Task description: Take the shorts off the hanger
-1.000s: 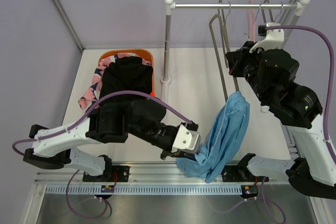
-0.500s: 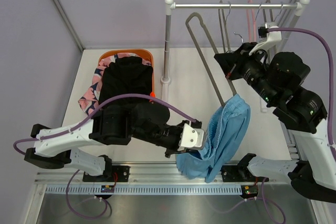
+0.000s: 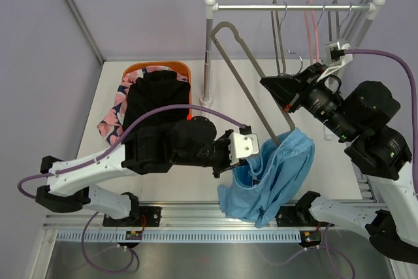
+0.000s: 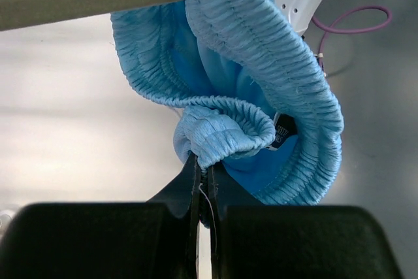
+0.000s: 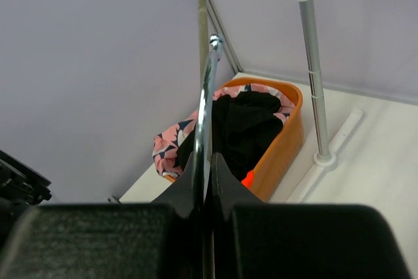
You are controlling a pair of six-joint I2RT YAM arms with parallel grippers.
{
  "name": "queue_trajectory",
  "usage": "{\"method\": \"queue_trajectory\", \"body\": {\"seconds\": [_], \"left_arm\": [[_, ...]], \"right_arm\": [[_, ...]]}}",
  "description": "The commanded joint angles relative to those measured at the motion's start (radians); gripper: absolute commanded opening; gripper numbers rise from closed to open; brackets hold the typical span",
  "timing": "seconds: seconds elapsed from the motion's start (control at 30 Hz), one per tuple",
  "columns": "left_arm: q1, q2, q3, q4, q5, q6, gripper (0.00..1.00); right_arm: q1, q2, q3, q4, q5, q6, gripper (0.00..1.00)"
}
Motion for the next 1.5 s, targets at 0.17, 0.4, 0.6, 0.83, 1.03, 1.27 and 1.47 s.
{"method": "queue_trajectory", "body": {"seconds": [0.17,0.4,0.6,0.83,1.03,1.27,1.47], "left_arm": [[-0.007,0.031,0.014,-0.032,0.383,0.042,0.00],[-0.180,0.120,0.070,-0.096,0.426,0.094,0.00],[-0.243,0.143,0.087,-0.104,0.446,0.100,0.00],[-0.317,0.160,0.103,-0.106,0.385,0.086,0.00],[-0.275,0.082,0.095,-0.008,0.005,0.011,0.00],[0.100,-0.073,0.135,0.056,-0.191,-0.100,0.00],[0.435,-0.027,0.424,0.166,-0.550,-0.037,0.00]], "right_arm": [[0.002,-0.096,-0.086,0.244,0.080,0.034,0.00],[0.004,-0.076,-0.108,0.229,0.235,-0.004,0.00],[0.004,-0.050,-0.098,0.231,0.296,-0.040,0.00],[0.004,-0.007,-0.060,0.220,0.358,-0.081,0.00],[0.004,0.028,-0.005,0.125,0.358,-0.070,0.00],[0.004,0.009,0.026,0.013,0.376,-0.069,0.00],[0.004,-0.004,0.030,-0.038,0.402,-0.069,0.00]]}}
